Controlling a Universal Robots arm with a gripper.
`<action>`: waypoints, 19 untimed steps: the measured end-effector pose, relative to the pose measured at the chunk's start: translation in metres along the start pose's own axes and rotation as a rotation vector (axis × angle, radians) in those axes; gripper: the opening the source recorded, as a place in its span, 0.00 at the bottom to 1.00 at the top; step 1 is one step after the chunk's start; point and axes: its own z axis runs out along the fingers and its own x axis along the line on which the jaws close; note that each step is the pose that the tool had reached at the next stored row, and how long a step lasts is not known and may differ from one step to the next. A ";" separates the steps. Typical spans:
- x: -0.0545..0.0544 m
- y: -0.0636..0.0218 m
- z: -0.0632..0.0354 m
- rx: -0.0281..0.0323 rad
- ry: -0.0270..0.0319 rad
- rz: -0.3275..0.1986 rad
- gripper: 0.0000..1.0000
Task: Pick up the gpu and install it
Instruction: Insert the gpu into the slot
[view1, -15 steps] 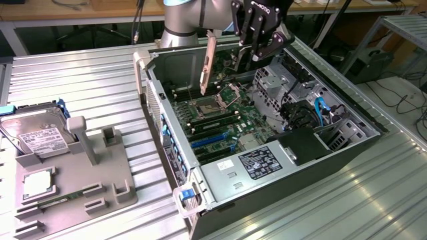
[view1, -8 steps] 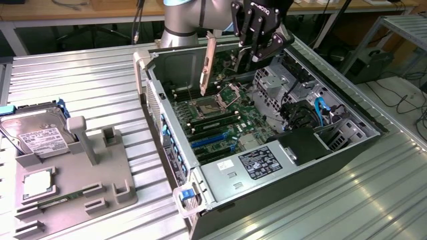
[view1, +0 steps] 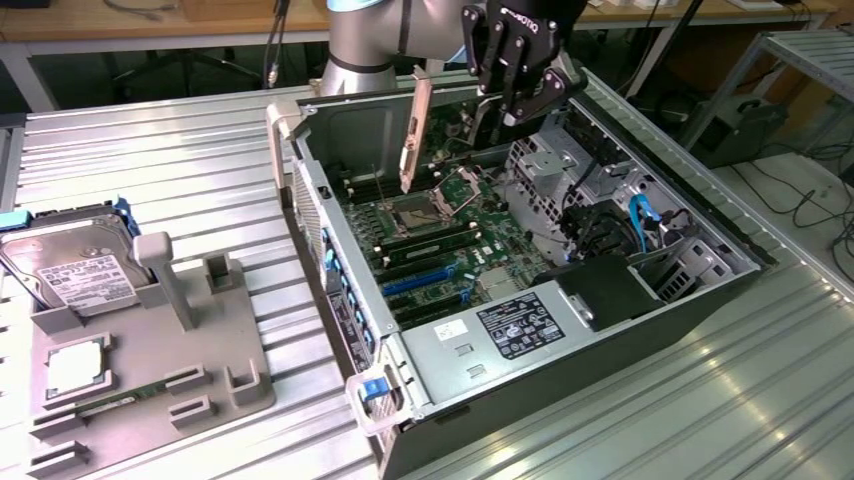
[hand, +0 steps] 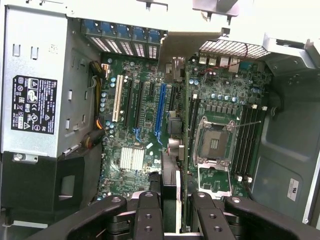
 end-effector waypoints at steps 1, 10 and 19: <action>0.000 0.0000 0.0002 0.0000 0.0000 0.000 0.28; 0.000 0.0001 0.0027 0.0000 0.0000 0.000 0.28; 0.000 0.0002 0.0057 0.0000 0.0000 0.000 0.28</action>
